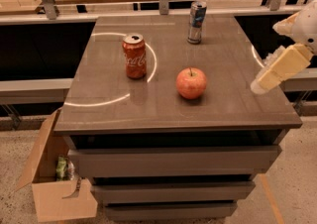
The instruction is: Knock redbull can over
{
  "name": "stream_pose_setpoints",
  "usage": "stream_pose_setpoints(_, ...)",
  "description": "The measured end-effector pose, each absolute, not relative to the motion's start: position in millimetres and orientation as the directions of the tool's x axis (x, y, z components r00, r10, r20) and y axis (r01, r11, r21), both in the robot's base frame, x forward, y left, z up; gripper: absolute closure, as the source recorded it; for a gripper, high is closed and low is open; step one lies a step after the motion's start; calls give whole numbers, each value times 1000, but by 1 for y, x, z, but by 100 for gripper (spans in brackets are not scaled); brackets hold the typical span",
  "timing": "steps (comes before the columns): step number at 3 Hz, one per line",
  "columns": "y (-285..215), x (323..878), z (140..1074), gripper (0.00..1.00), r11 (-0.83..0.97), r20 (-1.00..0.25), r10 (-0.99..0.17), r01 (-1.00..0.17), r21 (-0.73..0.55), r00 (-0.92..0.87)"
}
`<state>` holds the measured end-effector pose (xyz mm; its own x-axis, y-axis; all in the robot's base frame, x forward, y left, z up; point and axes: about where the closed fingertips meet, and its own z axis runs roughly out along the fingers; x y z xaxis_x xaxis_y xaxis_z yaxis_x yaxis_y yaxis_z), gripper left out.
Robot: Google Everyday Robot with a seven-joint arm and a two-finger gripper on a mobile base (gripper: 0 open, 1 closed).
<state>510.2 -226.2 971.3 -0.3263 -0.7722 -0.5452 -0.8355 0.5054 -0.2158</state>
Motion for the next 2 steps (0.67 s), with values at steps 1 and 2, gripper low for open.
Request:
stream_pose_setpoints(1,-226,538,952,0,619,-660,-645,-770,-155,-385)
stream_pose_setpoints(2,-228,571,937,0,712,-752,-518,-693,-115,-407)
